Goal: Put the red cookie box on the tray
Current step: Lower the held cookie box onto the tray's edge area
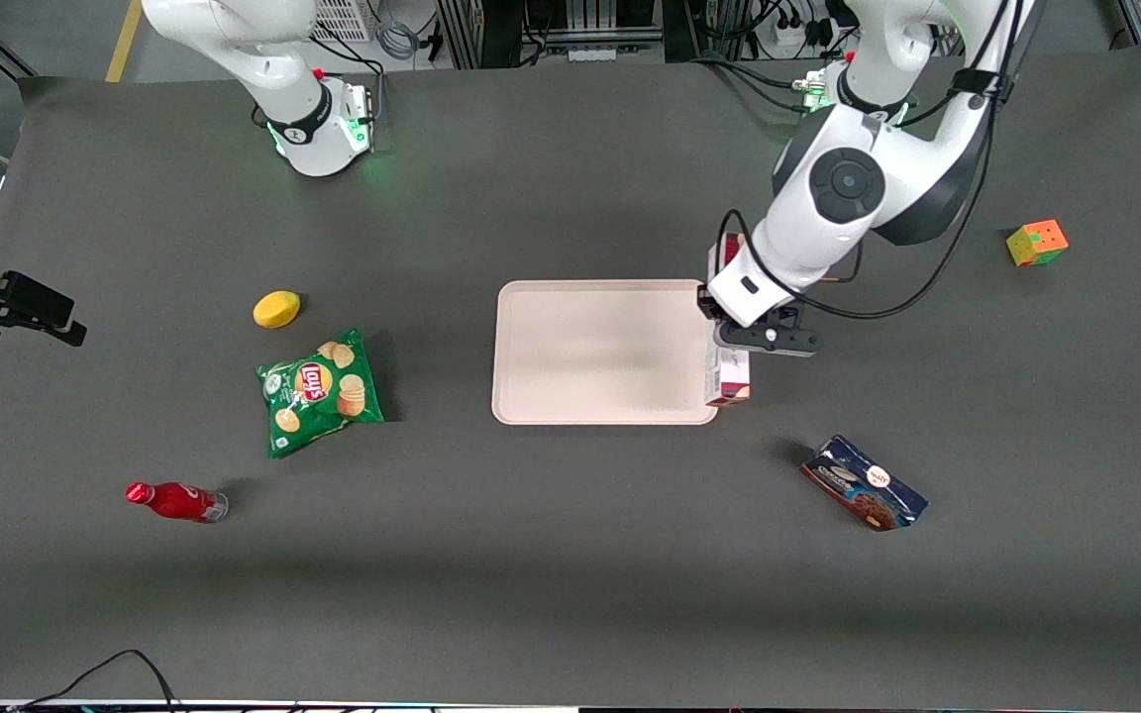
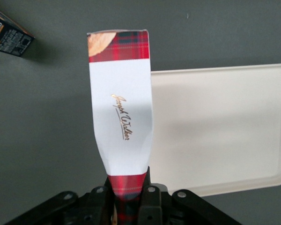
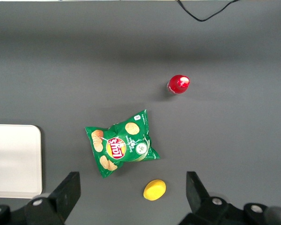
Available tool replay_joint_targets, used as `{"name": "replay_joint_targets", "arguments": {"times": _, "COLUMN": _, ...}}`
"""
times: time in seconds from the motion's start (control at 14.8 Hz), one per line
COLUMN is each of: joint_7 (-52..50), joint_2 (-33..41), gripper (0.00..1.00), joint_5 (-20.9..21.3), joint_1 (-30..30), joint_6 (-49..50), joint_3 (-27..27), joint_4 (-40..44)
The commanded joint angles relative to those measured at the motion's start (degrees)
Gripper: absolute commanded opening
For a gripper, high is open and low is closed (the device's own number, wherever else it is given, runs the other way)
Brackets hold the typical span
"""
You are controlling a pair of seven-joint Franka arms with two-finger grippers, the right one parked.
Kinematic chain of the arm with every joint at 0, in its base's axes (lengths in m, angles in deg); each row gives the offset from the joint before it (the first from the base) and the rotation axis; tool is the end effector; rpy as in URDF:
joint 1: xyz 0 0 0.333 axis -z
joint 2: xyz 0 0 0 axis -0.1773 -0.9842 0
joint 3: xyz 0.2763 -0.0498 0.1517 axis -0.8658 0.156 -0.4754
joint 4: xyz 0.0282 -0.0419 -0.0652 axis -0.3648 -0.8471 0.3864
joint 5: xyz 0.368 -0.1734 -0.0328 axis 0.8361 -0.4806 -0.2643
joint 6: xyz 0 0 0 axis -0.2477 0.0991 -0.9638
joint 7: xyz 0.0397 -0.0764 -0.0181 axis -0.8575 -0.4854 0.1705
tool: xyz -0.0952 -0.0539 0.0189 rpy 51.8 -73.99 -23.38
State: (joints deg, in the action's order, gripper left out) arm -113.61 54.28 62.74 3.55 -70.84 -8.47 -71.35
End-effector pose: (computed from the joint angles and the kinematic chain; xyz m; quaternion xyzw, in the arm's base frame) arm 0.5002 -0.3053 0.3651 0.9975 -0.0290 -0.0058 0.0640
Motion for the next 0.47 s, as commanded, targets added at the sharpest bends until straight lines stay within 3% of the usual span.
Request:
{"name": "replay_joint_targets", "arguments": {"times": 0.0, "joint_7": -7.2, "joint_2": 0.9, "gripper": 0.00, "joint_5": 3.0, "joint_1": 2.2, "joint_6": -8.6, "joint_3": -0.3, "joint_4": -5.8}}
{"name": "replay_joint_targets", "arguments": {"times": 0.41, "joint_7": -14.7, "joint_2": -3.1, "gripper": 0.00, "joint_5": 8.3, "joint_1": 4.2, "joint_6": -15.7, "joint_3": -0.3, "joint_4": -7.6}}
